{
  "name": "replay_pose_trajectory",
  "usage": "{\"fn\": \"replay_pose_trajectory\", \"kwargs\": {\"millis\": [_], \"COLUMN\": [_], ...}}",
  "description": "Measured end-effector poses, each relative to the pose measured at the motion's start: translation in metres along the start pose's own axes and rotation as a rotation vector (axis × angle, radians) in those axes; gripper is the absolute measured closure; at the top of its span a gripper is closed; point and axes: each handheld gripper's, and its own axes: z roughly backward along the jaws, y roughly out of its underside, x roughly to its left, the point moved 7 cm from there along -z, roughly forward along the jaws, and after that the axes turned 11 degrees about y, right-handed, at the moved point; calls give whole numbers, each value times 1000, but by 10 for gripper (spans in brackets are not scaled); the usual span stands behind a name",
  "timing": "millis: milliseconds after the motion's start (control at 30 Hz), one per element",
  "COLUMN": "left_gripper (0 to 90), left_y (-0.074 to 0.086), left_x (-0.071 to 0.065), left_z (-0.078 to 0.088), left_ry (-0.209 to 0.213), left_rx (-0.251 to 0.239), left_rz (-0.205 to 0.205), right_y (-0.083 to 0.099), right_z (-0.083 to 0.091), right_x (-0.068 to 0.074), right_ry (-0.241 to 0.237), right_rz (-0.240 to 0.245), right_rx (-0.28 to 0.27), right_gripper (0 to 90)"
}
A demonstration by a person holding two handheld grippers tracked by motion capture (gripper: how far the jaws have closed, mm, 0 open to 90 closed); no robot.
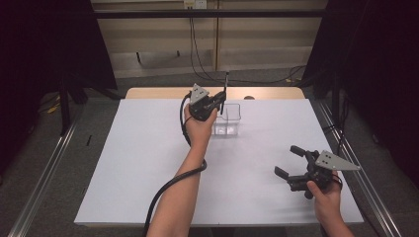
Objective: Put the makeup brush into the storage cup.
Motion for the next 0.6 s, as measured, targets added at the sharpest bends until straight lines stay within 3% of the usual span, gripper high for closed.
{"fn": "replay_pose_trajectory", "kwargs": {"millis": [600], "left_gripper": [838], "left_y": [7], "left_x": [3], "left_z": [5], "left_ry": [-3], "left_rx": [1], "left_rz": [-11], "right_y": [0], "right_z": [-1], "right_x": [1], "right_ry": [-5], "right_rz": [2], "right_rx": [2], "right_gripper": [6]}}
